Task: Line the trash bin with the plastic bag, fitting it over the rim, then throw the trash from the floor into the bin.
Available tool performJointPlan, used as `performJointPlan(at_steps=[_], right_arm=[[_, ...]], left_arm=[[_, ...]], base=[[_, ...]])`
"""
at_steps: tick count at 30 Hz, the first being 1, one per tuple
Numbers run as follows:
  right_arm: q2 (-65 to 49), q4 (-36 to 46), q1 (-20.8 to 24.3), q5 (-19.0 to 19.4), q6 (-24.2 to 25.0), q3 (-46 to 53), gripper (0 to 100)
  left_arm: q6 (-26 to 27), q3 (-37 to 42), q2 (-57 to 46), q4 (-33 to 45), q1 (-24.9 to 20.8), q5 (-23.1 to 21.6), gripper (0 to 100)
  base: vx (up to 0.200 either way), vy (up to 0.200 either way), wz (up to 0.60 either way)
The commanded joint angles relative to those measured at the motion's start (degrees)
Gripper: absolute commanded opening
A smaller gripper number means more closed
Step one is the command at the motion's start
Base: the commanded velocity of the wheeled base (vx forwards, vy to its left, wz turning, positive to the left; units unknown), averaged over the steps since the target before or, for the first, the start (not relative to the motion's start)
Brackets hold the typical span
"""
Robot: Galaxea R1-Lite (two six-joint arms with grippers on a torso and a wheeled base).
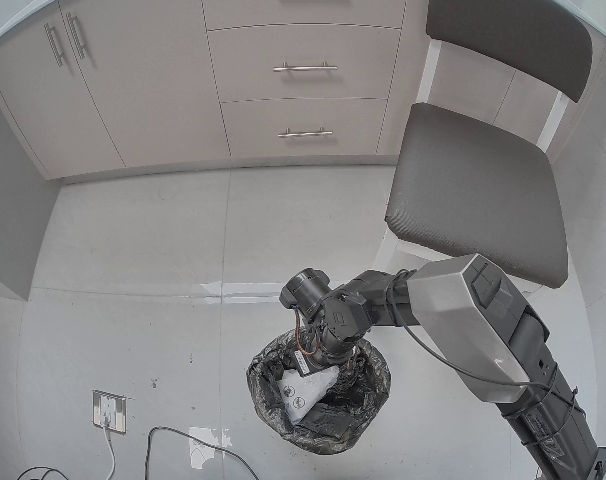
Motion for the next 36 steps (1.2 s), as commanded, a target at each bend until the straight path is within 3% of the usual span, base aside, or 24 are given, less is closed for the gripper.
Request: performJointPlan(at_steps=[1,18,36], right_arm=[[2.7,-0.4,0.0,-0.1,-0.3,0.0,0],[12.3,-8.6,-1.7,-0.7,-0.4,0.0,0],[16.3,-11.2,-1.9,-0.7,-0.6,0.0,0]], left_arm=[[0.0,0.1,-0.8,0.0,0.0,-0.1,100],[0.0,1.1,-1.4,-0.3,0.1,-2.2,100],[0.0,1.2,-1.3,-0.4,0.2,-2.5,100]], base=[[0.0,0.0,0.0],[0.0,0.0,0.0],[0.0,0.0,0.0]])
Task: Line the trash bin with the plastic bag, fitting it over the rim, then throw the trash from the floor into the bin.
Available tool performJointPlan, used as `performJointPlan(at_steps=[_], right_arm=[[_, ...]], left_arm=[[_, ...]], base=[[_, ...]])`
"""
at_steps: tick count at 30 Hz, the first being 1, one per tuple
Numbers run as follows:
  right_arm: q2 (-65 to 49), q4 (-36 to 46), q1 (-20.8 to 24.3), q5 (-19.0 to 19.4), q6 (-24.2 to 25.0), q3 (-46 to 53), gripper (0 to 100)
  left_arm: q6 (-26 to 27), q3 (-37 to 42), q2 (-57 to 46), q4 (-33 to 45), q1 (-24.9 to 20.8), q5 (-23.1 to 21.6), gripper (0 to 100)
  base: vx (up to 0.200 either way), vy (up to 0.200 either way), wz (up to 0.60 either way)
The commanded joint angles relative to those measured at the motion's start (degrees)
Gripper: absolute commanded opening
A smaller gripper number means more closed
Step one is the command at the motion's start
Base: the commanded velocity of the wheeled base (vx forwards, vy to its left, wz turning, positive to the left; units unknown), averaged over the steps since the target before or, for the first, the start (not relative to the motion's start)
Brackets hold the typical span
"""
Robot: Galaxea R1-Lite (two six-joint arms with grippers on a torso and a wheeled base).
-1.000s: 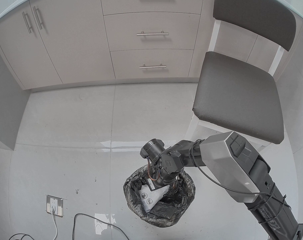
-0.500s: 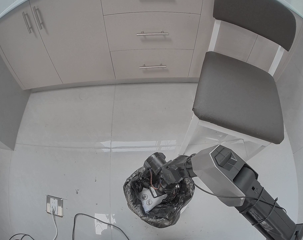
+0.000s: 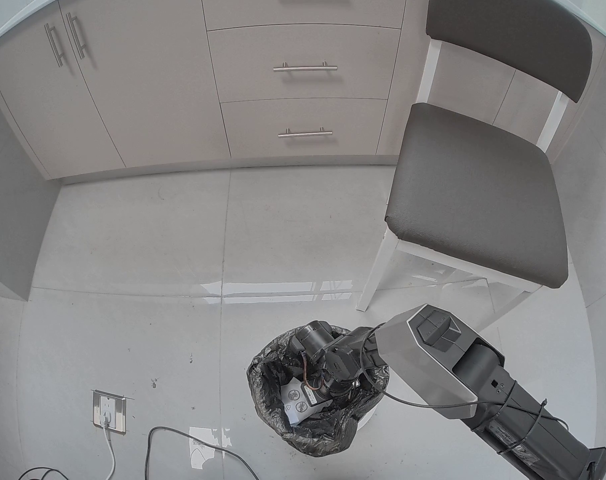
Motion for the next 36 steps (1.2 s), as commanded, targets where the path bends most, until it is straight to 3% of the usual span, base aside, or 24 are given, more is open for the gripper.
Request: performJointPlan(at_steps=[1,15,24,30,36], right_arm=[[1.4,-0.1,0.0,0.0,0.0,0.0,0],[1.3,0.9,0.1,-0.1,0.0,0.0,0],[-11.6,12.7,0.8,-1.0,2.5,0.0,0],[-22.3,18.6,0.4,-1.8,4.8,0.0,0],[-29.6,21.6,-0.3,-2.9,5.1,0.0,0]], left_arm=[[0.0,0.2,0.1,0.0,0.0,0.0,100],[0.0,0.0,0.2,-0.2,0.0,0.0,100],[0.0,-0.1,-0.3,-0.3,0.7,0.1,100],[2.5,0.6,-1.7,-0.2,5.9,0.3,100],[11.1,5.1,-6.3,-0.5,11.8,0.4,100]], base=[[0.0,0.0,0.0],[0.0,0.0,0.0],[0.0,0.0,0.0],[0.0,0.0,0.0],[0.0,0.0,0.0]])
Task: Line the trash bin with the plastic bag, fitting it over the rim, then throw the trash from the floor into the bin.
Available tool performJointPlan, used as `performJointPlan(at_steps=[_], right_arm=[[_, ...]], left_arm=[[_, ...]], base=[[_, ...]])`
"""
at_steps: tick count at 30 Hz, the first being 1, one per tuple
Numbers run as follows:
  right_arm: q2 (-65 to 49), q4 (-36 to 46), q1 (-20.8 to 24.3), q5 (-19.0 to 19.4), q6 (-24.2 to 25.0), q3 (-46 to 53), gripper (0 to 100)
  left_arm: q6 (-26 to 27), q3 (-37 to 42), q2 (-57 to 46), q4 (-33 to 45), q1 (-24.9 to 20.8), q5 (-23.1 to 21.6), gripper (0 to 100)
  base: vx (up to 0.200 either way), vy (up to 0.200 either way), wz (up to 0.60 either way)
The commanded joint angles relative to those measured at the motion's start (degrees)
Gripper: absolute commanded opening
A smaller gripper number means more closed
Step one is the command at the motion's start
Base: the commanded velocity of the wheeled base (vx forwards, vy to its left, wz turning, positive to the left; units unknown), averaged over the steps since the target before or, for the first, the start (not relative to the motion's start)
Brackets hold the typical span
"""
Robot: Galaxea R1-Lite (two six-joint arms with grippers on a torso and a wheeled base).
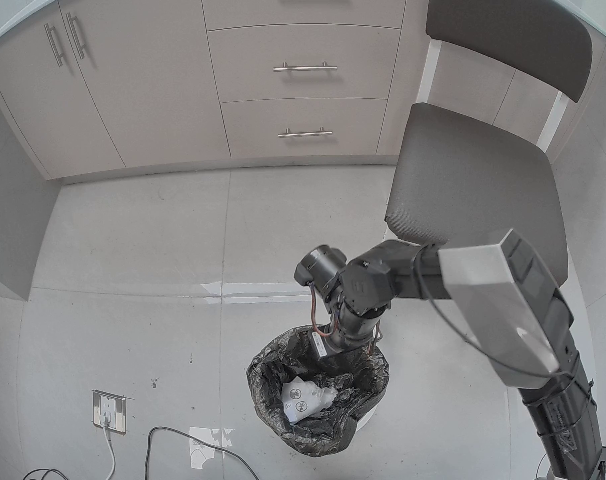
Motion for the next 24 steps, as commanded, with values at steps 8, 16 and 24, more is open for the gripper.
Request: performJointPlan(at_steps=[8,16,24], right_arm=[[-21.0,6.5,-2.4,-0.5,0.1,0.0,0],[-34.9,11.8,-6.5,0.3,-1.3,0.0,0],[-53.3,20.0,-14.3,4.4,-3.5,0.0,0]], left_arm=[[5.8,13.8,-5.6,-7.3,4.4,0.0,100],[10.2,31.2,-8.7,-24.0,0.0,-3.7,100],[12.1,38.4,-9.8,-29.0,0.3,-11.7,100]], base=[[0.0,0.0,0.0],[0.0,0.0,0.0],[0.0,0.0,0.0]])
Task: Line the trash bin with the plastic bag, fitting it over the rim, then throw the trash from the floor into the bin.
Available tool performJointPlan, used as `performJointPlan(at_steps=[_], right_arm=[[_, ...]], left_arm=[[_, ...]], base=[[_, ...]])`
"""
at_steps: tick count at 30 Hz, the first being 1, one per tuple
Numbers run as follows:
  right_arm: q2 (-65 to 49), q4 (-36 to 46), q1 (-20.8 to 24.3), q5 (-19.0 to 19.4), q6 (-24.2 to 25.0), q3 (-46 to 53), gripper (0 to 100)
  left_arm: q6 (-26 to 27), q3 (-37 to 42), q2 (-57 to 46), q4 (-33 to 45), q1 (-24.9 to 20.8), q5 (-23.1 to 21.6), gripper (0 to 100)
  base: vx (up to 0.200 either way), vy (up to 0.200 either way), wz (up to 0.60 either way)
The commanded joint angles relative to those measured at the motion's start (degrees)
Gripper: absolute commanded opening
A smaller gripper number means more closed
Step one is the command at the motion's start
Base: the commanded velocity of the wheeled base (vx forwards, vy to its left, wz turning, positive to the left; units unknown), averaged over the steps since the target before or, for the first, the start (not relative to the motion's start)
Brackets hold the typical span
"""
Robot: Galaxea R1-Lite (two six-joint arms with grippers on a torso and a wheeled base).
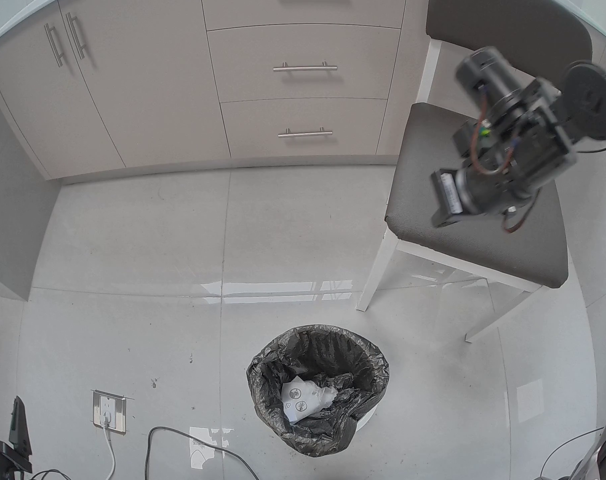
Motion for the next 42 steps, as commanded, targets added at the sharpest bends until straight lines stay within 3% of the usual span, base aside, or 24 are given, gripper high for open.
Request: performJointPlan(at_steps=[1,8,9,14,19,20,21,24,27,35,40,42], right_arm=[[-18.3,6.0,-6.0,2.3,-2.2,0.0,0],[-29.8,11.8,-6.0,2.3,-7.2,0.0,0],[-36.9,15.1,-6.3,1.8,-10.4,0.0,0],[-51.4,21.0,-7.7,1.4,-17.2,0.0,0],[-62.7,21.2,-9.5,-2.6,-21.7,0.0,0],[-69.0,20.7,-10.3,-6.0,-24.6,0.0,0],[-71.0,20.6,-10.7,-6.8,-25.2,0.0,0],[-75.6,20.4,-12.4,-7.4,-26.0,0.0,0],[-82.7,21.0,-15.8,-7.5,-26.1,0.0,0],[-96.0,20.6,-21.3,-7.3,-26.0,0.2,0],[-99.8,18.2,-25.6,-6.4,-25.9,9.6,0],[-102.7,15.9,-26.3,-3.8,-26.1,14.7,0]], left_arm=[[2.0,5.4,-2.7,-3.7,-0.8,-6.4,100],[5.3,5.3,-2.8,-3.6,-0.7,-10.3,100],[5.1,5.3,-2.9,-3.5,-0.7,-10.4,100],[2.2,5.2,-2.9,-3.7,-0.6,-10.7,100],[1.9,5.5,-2.9,-3.9,-0.6,-10.7,100],[4.8,5.5,-2.9,-3.8,-0.6,-12.6,100],[5.9,5.5,-2.9,-3.8,-0.6,-13.4,100],[5.3,5.4,-2.9,-3.6,-0.6,-13.5,100],[0.7,5.3,-2.9,-3.5,-0.6,-10.9,100],[5.3,5.4,-2.9,-3.6,-0.6,-12.9,100],[4.1,5.3,-2.9,-3.3,-0.6,-12.9,100],[1.4,5.3,-2.9,-3.5,-0.6,-12.2,100]], base=[[0.0,0.0,0.0],[0.0,0.0,0.0],[0.0,0.0,0.0],[0.0,0.0,0.0],[0.0,0.0,0.0],[0.0,0.0,0.0],[0.0,0.0,0.0],[0.0,0.0,0.0],[0.0,0.0,0.0],[0.0,0.0,0.0],[0.0,0.0,0.0],[0.0,0.0,0.0]])
